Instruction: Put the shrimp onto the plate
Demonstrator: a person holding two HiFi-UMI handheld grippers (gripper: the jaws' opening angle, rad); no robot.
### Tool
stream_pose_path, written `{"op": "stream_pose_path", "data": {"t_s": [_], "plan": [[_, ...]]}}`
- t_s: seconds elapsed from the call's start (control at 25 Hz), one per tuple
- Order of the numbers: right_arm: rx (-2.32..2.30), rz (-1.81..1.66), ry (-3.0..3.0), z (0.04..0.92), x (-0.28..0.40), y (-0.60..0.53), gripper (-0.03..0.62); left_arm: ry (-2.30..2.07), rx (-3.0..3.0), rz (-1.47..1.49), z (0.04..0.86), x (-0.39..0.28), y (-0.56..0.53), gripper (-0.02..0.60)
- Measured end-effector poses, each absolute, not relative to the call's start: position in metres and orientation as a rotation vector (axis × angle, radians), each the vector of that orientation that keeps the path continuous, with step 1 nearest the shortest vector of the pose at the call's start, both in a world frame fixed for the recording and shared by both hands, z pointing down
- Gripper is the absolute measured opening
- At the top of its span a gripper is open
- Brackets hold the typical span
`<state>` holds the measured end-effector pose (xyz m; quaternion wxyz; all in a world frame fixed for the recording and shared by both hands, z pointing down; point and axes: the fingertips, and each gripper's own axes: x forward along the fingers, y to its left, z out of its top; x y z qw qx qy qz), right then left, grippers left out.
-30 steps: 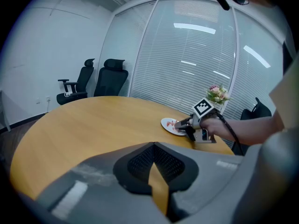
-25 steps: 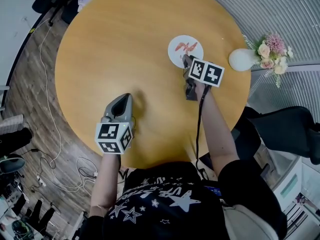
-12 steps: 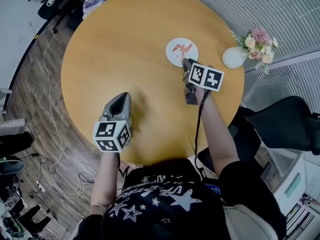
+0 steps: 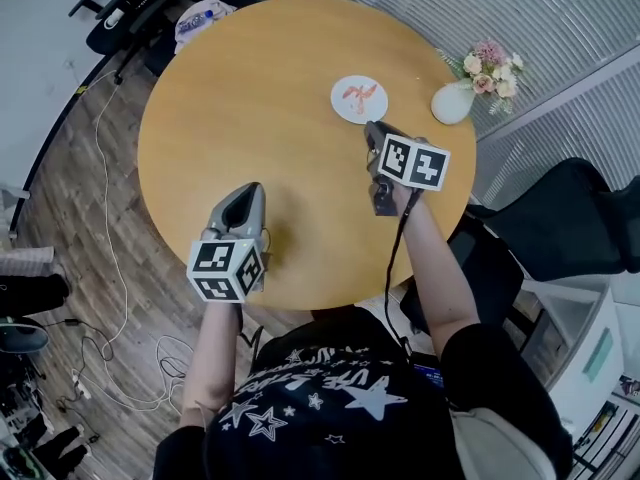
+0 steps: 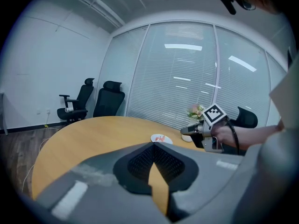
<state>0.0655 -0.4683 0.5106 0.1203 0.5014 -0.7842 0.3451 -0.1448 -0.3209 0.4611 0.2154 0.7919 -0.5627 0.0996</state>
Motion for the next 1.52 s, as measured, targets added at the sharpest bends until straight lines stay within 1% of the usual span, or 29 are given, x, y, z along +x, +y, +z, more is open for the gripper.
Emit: {"op": "stream_pose_path", "data": {"t_s": [0.44, 0.84, 1.08, 1.32, 1.52], "plan": [[1.494, 0.919, -2.383, 0.472, 0.060, -0.379, 0.052, -1.538, 2.262, 0.231, 0.440, -0.142, -0.246, 0.001], [1.496, 0.884, -2.415, 0.461, 0.057, -0.279, 0.041, -1.531, 2.295, 0.202, 0.434, -0.143, -0.160, 0.002], [1.507, 0.865, -2.426, 0.451, 0.056, -0.219, 0.029, -1.537, 2.312, 0.189, 0.426, -0.146, -0.103, 0.002], [1.526, 0.848, -2.445, 0.439, 0.055, -0.165, 0.003, -1.540, 2.334, 0.171, 0.415, -0.147, -0.059, 0.000], [1.534, 0.845, -2.448, 0.438, 0.054, -0.117, 0.002, -1.523, 2.358, 0.160, 0.411, -0.145, -0.023, 0.001]]}}
